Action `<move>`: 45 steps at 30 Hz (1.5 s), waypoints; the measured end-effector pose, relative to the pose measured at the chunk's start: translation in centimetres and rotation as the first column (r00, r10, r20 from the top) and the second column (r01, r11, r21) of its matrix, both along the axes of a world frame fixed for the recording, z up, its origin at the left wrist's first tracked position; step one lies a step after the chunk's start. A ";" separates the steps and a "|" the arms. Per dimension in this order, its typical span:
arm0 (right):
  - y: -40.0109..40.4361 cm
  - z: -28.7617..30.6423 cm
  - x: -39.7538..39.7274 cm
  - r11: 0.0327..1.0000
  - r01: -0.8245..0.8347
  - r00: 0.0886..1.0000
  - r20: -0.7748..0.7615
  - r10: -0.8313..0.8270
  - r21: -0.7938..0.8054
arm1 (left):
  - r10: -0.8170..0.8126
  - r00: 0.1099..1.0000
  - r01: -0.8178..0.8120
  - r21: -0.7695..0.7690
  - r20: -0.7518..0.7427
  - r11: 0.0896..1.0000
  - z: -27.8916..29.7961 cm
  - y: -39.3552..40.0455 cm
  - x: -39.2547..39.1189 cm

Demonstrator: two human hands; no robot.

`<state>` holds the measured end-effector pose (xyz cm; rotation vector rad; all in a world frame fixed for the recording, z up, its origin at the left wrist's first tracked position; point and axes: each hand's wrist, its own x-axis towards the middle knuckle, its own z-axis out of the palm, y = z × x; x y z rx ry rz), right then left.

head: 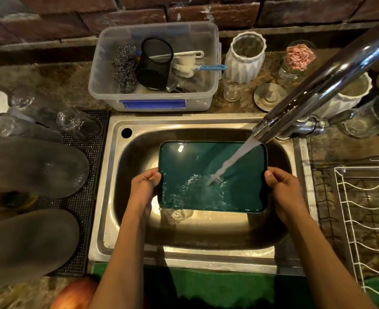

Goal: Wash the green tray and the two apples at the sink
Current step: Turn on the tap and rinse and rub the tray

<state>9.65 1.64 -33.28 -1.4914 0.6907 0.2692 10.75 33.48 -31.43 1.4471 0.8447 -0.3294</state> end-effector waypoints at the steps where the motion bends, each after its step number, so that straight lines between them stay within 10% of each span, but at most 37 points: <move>1: 0.3 0.0 0.0 1.000 0.017 1.000 -0.016 -0.017 0.011 | 0.007 1.000 -0.007 0.007 0.022 1.000 0.5 0.0 0.3; 45: 1.7 -10.2 0.4 0.931 -0.117 0.952 -0.307 0.006 -0.345 | 0.019 0.976 0.032 0.226 -0.219 0.974 -8.7 1.0 -0.3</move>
